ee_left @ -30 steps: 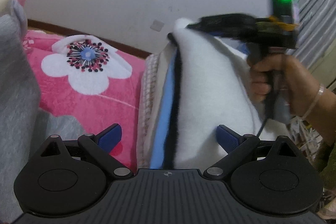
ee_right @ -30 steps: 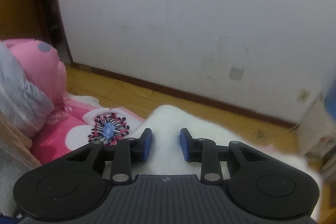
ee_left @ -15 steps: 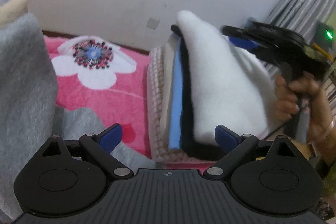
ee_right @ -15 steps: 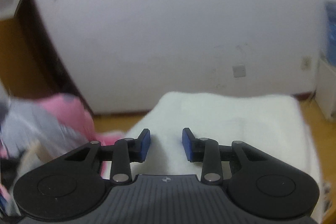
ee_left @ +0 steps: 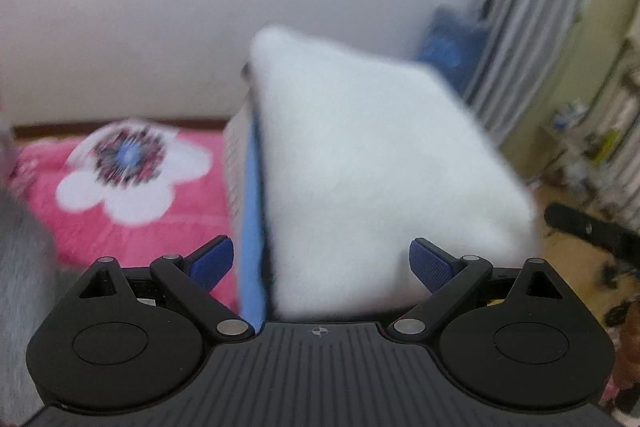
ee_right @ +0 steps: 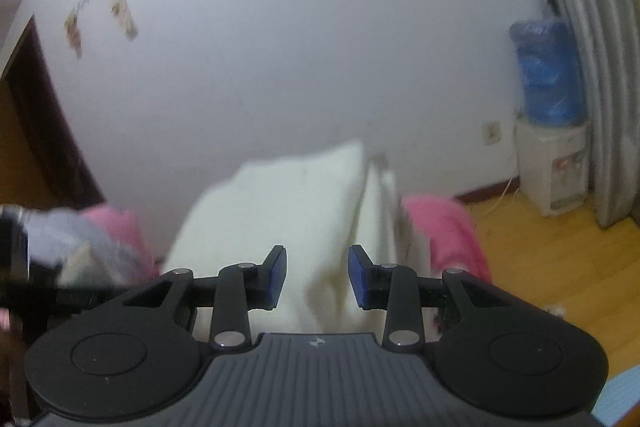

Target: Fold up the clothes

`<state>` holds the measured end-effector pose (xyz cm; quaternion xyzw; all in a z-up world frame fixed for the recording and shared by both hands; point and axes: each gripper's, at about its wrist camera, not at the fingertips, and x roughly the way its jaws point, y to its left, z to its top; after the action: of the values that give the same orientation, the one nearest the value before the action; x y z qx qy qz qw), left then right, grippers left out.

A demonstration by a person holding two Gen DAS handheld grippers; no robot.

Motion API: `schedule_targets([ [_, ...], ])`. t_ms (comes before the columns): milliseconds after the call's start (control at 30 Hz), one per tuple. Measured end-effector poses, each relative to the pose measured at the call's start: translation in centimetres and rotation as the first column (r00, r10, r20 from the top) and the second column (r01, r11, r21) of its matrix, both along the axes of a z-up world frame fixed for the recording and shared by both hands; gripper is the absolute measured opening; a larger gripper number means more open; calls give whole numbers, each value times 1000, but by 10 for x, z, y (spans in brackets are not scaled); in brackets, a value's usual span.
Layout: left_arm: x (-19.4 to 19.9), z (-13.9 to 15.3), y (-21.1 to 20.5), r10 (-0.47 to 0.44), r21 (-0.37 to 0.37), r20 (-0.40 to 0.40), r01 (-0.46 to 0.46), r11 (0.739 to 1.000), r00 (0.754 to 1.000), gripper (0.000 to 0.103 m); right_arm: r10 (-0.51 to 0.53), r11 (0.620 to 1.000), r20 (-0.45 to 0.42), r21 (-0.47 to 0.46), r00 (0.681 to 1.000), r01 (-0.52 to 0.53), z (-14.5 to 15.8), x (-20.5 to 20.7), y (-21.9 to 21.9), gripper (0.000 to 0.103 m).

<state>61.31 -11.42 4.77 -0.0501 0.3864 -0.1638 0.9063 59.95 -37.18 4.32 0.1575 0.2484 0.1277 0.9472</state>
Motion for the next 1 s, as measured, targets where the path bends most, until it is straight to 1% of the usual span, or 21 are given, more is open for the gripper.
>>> schedule_targets([
  [33, -1, -2, 1, 14, 12, -15, -14, 1000, 1000, 95, 0, 1000, -34, -20, 999, 0, -12, 6, 2, 36],
  [67, -4, 0, 5, 28, 8, -30, -28, 1000, 999, 95, -9, 999, -70, -45, 997, 6, -20, 9, 2, 37],
  [100, -8, 2, 9, 42, 2, -45, -42, 999, 998, 95, -9, 999, -95, -39, 995, 5, -23, 10, 1, 37],
  [133, -15, 7, 13, 62, 13, -49, -62, 998, 997, 95, -2, 1000, -114, -17, 993, 0, -25, 11, -1, 36],
  [200, -28, 17, 22, 104, 41, -56, -102, 994, 993, 96, 9, 1000, -124, 10, 992, -8, -16, 2, -8, 36],
  [233, -37, 22, 26, 125, 48, -68, -122, 991, 990, 96, 3, 1000, -134, 2, 991, -3, -11, -4, -14, 36],
  [300, -59, 32, 33, 168, 62, -101, -163, 985, 981, 96, -16, 1000, -189, -20, 982, 12, -6, -19, -24, 36],
  [367, -79, 41, 36, 210, 73, -130, -202, 977, 969, 96, -16, 999, -251, -39, 968, 6, -2, -36, -34, 36],
  [500, -116, 59, 33, 248, 37, -144, -245, 969, 958, 97, 16, 992, -297, -113, 955, -52, 10, -63, -42, 37],
  [600, -134, 70, 21, 234, 28, -115, -232, 972, 966, 98, 30, 991, -315, -115, 949, -69, 14, -82, -38, 37],
  [700, -157, 79, 9, 202, 12, -49, -202, 979, 978, 98, 34, 992, -297, -107, 954, -69, 24, -97, -26, 37],
  [800, -177, 86, 1, 185, 20, 25, -185, 983, 982, 99, 35, 991, -274, -117, 961, -69, 33, -121, -9, 39],
  [833, -187, 90, 0, 182, 20, 58, -183, 983, 982, 100, 37, 991, -272, -116, 962, -71, 35, -128, -3, 42],
  [900, -207, 97, 1, 180, 13, 123, -183, 983, 976, 103, 38, 989, -268, -127, 963, -75, 40, -146, 7, 43],
  [1000, -237, 106, 7, 185, -6, 171, -186, 982, 968, 103, 25, 987, -263, -145, 964, -66, 51, -174, 21, 43],
])
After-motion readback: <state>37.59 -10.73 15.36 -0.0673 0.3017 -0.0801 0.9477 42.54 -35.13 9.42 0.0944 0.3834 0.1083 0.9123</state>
